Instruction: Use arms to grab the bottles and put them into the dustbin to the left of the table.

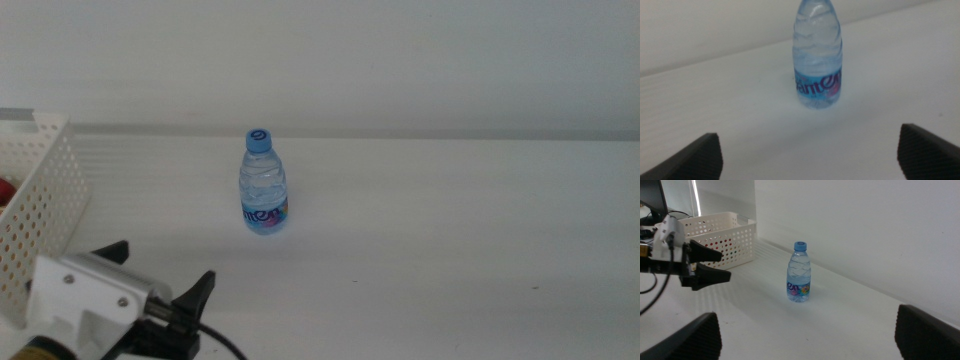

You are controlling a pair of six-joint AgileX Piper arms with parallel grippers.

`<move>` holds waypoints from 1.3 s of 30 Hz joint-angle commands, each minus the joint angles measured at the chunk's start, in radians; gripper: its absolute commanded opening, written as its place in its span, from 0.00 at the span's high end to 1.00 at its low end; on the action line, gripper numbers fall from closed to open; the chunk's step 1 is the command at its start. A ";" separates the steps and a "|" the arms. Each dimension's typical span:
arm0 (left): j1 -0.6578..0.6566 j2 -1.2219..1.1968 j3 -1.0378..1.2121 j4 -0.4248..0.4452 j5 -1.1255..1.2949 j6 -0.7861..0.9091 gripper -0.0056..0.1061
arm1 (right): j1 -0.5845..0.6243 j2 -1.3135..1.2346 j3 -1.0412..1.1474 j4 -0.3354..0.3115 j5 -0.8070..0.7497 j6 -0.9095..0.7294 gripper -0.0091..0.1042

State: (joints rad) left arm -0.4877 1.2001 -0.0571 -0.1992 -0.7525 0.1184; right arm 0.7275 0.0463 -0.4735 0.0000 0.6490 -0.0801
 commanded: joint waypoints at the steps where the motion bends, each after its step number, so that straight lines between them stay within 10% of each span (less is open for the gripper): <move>1: -0.009 0.113 -0.003 0.028 -0.186 -0.072 0.11 | 0.001 -0.005 0.009 -0.009 -0.011 0.001 0.10; 12: -0.009 0.506 -0.151 0.101 -0.469 -0.180 0.11 | 0.001 -0.005 0.009 -0.009 -0.011 0.001 0.10; 39: -0.009 0.723 -0.492 0.173 -0.257 -0.246 0.11 | 0.001 -0.005 0.009 -0.009 -0.011 0.001 0.10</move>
State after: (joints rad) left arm -0.4877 1.9076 -0.5307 -0.0285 -1.0330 -0.1289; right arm 0.7275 0.0463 -0.4735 0.0000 0.6490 -0.0801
